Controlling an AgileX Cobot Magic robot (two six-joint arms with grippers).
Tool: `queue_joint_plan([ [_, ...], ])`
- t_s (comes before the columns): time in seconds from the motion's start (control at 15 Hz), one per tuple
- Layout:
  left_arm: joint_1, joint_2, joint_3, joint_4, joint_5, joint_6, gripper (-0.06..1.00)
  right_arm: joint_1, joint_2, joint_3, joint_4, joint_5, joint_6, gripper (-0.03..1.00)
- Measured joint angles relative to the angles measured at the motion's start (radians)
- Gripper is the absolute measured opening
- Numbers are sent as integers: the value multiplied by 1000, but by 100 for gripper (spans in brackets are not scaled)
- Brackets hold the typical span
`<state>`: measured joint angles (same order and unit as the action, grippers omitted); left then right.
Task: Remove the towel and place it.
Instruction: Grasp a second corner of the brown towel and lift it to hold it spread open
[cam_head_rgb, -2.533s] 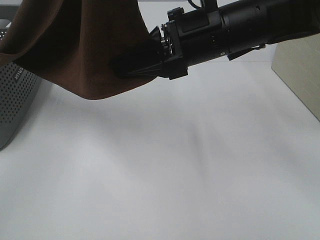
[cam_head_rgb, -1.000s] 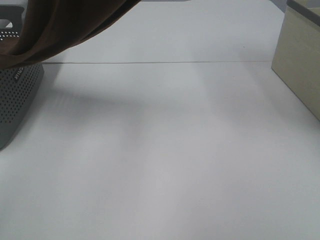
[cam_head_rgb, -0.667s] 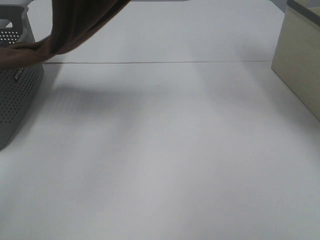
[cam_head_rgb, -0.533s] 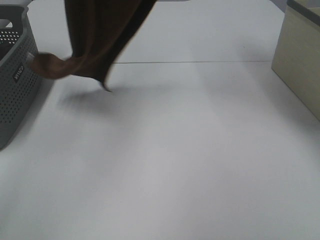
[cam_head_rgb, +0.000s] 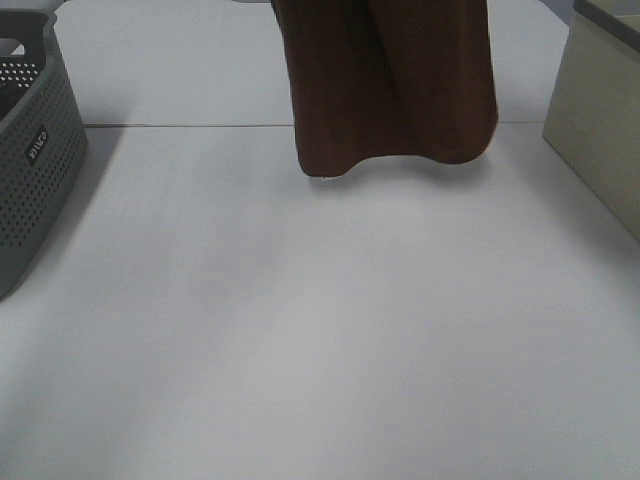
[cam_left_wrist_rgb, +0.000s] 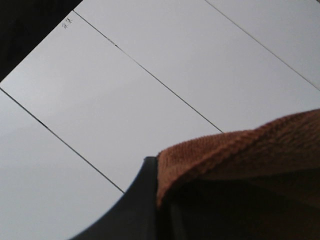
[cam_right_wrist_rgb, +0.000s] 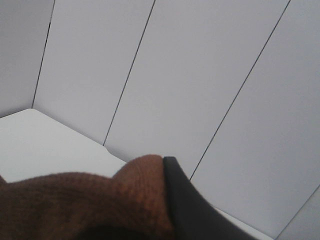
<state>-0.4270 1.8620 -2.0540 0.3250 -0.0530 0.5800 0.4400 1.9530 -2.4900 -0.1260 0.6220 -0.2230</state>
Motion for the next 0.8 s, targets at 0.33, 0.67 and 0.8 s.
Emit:
queue_joint_plan([
  [0.33, 87, 69, 0, -50, -135, -47, 0, -33, 68, 0, 38, -94, 17, 1],
  [0.67, 137, 234, -180, -52, -204, -64, 0, -34, 159, 0, 73, -275, 18, 1],
  [0.8, 148, 328, -298, -52, -224, -94, 0, -49, 191, 0, 96, -356, 18, 1],
])
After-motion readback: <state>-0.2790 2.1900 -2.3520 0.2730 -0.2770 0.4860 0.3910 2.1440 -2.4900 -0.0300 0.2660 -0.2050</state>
